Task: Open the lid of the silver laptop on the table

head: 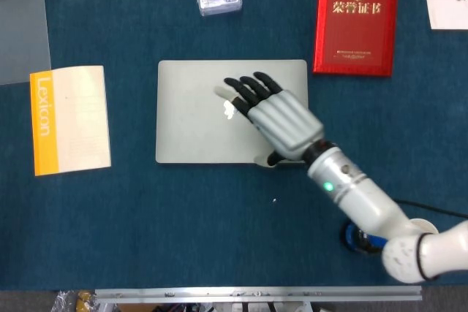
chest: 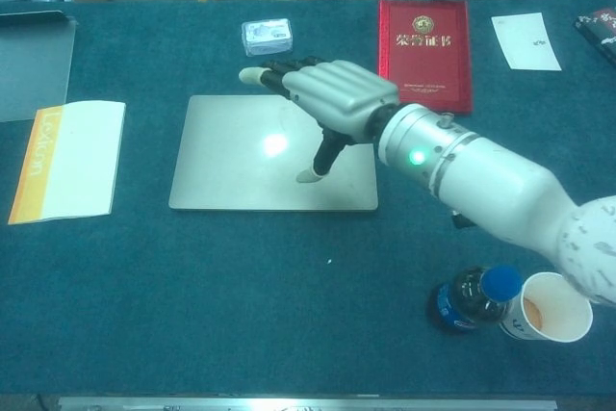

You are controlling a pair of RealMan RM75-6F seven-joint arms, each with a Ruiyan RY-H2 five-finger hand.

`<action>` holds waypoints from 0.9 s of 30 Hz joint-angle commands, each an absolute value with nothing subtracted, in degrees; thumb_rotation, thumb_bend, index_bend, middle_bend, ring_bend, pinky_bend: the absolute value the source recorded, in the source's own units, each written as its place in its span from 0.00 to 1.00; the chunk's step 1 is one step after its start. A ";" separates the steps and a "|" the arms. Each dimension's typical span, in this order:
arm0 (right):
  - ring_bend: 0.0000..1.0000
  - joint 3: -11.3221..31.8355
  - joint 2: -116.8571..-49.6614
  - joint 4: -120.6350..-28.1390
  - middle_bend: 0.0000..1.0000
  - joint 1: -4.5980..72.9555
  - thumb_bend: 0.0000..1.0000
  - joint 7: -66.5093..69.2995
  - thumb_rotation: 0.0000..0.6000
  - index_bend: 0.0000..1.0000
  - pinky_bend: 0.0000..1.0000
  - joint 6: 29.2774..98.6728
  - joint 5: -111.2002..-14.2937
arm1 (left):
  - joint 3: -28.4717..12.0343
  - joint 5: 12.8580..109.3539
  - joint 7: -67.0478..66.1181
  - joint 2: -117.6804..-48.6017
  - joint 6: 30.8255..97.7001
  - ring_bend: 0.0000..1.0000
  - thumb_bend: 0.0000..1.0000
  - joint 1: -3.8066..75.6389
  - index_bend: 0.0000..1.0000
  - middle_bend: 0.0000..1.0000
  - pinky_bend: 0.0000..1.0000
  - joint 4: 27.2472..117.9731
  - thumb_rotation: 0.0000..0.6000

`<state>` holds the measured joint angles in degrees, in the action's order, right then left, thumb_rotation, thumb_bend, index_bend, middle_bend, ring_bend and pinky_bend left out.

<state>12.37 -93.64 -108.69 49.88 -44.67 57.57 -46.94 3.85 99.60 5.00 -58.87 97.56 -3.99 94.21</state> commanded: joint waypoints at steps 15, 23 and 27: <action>0.00 10.28 -105.33 -97.13 0.03 58.90 0.00 -50.62 1.00 0.00 0.01 58.03 -38.83 | 3.90 98.64 7.66 -59.82 97.29 0.15 0.42 -4.05 0.27 0.22 0.10 91.79 1.00; 0.00 8.54 -109.68 -91.03 0.03 60.05 0.00 -51.19 1.00 0.00 0.01 58.51 -38.63 | 3.92 98.30 8.92 -60.19 97.55 0.15 0.42 -4.27 0.27 0.22 0.10 90.53 1.00; 0.00 8.52 -111.43 -88.19 0.03 60.51 0.00 -51.33 1.00 0.00 0.01 58.61 -39.00 | 3.83 98.06 9.57 -60.33 97.65 0.15 0.42 -4.31 0.27 0.22 0.10 89.99 1.00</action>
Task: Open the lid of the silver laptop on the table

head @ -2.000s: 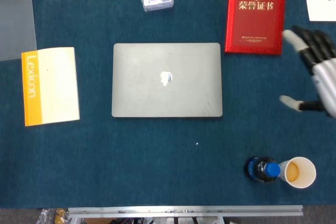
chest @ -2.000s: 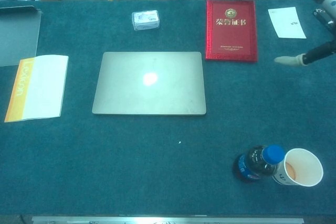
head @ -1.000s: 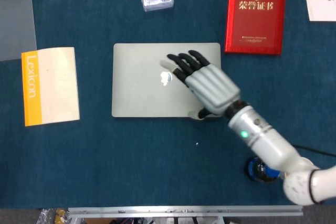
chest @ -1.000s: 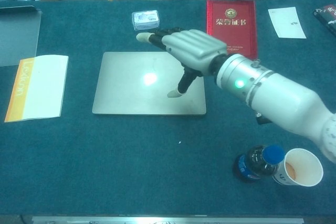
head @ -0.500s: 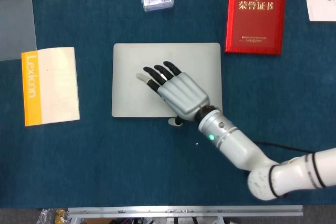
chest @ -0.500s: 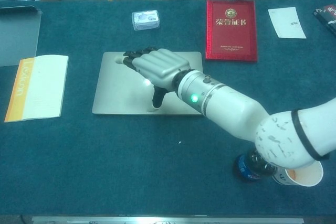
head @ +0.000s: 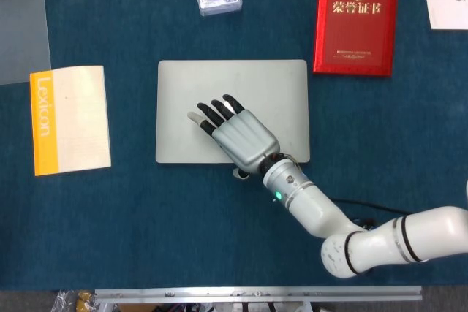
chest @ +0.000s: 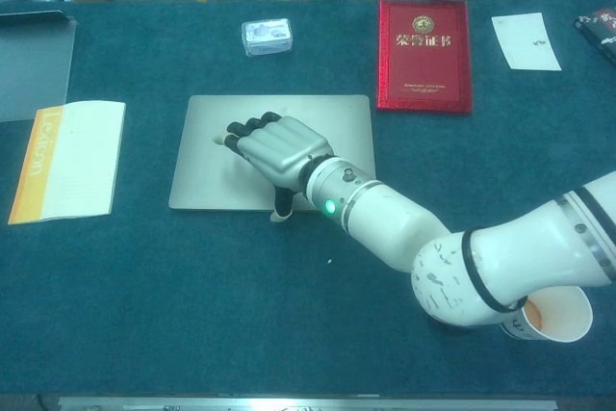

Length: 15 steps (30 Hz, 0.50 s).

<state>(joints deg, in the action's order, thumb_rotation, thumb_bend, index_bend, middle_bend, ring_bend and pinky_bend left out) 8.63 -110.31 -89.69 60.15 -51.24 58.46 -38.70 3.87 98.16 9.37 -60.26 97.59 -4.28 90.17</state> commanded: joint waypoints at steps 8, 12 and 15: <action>0.00 8.76 -114.15 -84.14 0.03 61.01 0.00 -51.32 1.00 0.00 0.01 58.25 -39.82 | 3.72 97.69 10.55 -60.74 97.38 0.15 0.42 -4.18 0.27 0.22 0.10 89.00 1.00; 0.00 9.06 -115.22 -82.63 0.03 61.29 0.00 -51.46 1.00 0.00 0.01 58.19 -40.54 | 3.65 97.51 10.95 -60.88 97.27 0.15 0.42 -4.11 0.27 0.22 0.10 88.61 1.00; 0.00 9.22 -115.72 -81.74 0.03 61.41 0.00 -51.66 1.00 0.00 0.01 58.07 -40.78 | 3.64 97.42 11.18 -60.98 97.16 0.15 0.42 -4.05 0.27 0.22 0.10 88.40 1.00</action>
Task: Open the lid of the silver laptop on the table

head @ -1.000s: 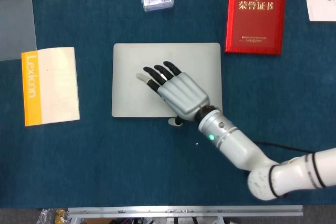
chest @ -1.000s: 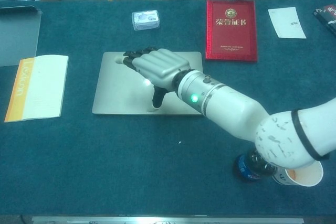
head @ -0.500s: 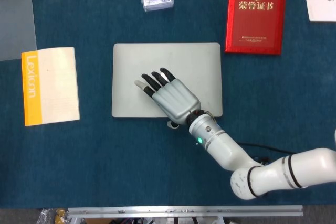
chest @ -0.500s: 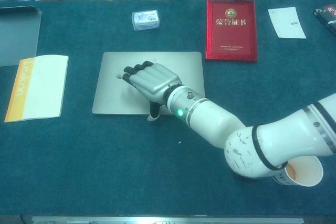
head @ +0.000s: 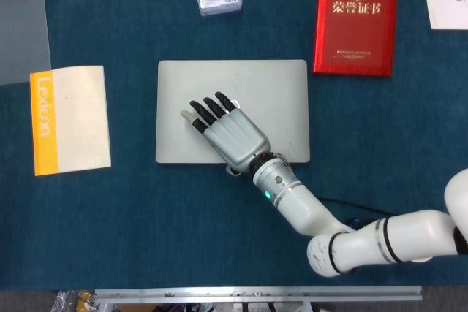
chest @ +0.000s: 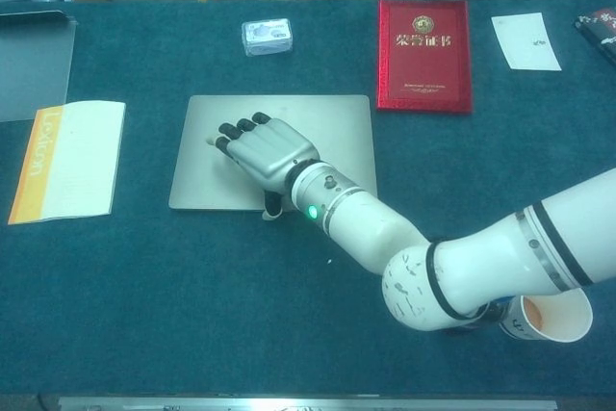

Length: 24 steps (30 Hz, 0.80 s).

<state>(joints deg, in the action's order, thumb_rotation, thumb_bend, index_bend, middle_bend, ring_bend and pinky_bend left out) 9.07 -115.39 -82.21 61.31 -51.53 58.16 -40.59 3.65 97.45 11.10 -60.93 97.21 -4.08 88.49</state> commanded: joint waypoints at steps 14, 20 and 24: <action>0.00 9.36 -117.05 -79.34 0.03 61.31 0.00 -52.71 1.00 0.00 0.01 57.49 -41.19 | 3.62 97.01 12.13 -61.63 96.58 0.15 0.42 -3.80 0.27 0.22 0.10 87.37 1.00; 0.00 9.62 -117.45 -78.72 0.03 61.23 0.06 -53.11 1.00 0.00 0.01 57.32 -41.25 | 3.59 96.94 12.47 -61.75 96.57 0.15 0.42 -3.75 0.27 0.22 0.10 87.05 1.00; 0.00 9.71 -117.52 -78.77 0.03 61.18 0.20 -53.30 1.00 0.00 0.01 57.09 -41.26 | 3.60 96.86 12.64 -61.88 96.50 0.15 0.42 -3.72 0.27 0.22 0.10 86.84 1.00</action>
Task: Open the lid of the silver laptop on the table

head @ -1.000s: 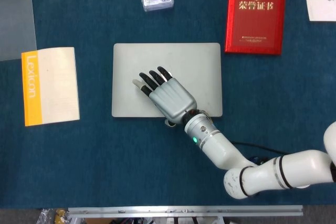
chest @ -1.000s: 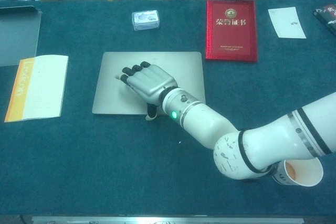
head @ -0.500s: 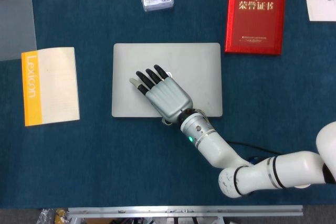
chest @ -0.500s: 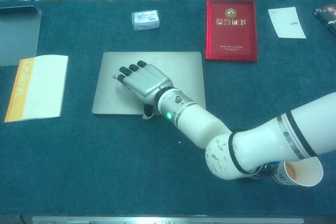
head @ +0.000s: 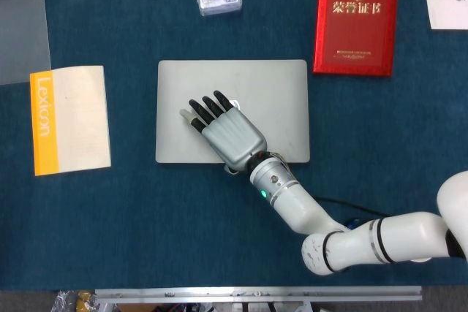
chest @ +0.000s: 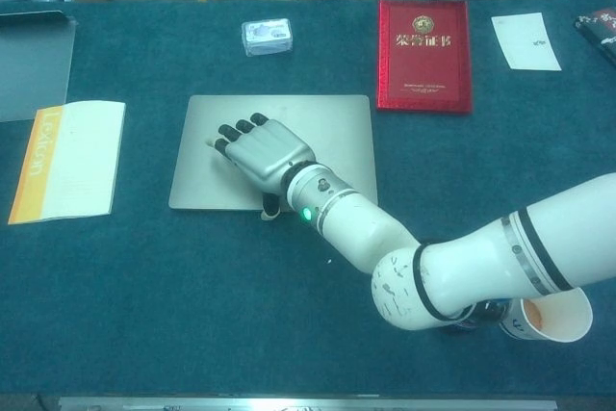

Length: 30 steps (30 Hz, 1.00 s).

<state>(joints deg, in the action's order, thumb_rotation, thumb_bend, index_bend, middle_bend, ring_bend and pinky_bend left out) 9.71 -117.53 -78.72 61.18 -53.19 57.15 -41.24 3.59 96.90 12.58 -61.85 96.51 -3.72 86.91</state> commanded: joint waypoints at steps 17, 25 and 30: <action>0.00 10.59 -115.70 -82.84 0.03 61.30 0.29 -55.54 1.00 0.00 0.01 59.12 -42.34 | 3.31 96.27 13.59 -62.20 96.51 0.15 0.42 -3.63 0.27 0.22 0.10 85.91 1.00; 0.00 11.21 -113.26 -86.37 0.03 61.22 0.30 -57.83 1.00 0.00 0.01 61.76 -42.43 | 2.99 95.65 14.13 -62.45 95.84 0.15 0.42 -3.23 0.27 0.22 0.10 85.37 1.00; 0.00 11.54 -111.64 -88.08 0.03 60.96 0.30 -58.77 1.00 0.00 0.01 63.11 -42.01 | 2.90 95.55 14.29 -62.48 95.43 0.15 0.42 -2.93 0.27 0.22 0.10 85.32 1.00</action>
<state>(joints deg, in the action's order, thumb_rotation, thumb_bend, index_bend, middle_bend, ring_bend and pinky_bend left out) 11.46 -111.82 -87.90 61.03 -58.59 62.95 -42.11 2.90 95.55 14.28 -62.47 95.44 -2.94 85.32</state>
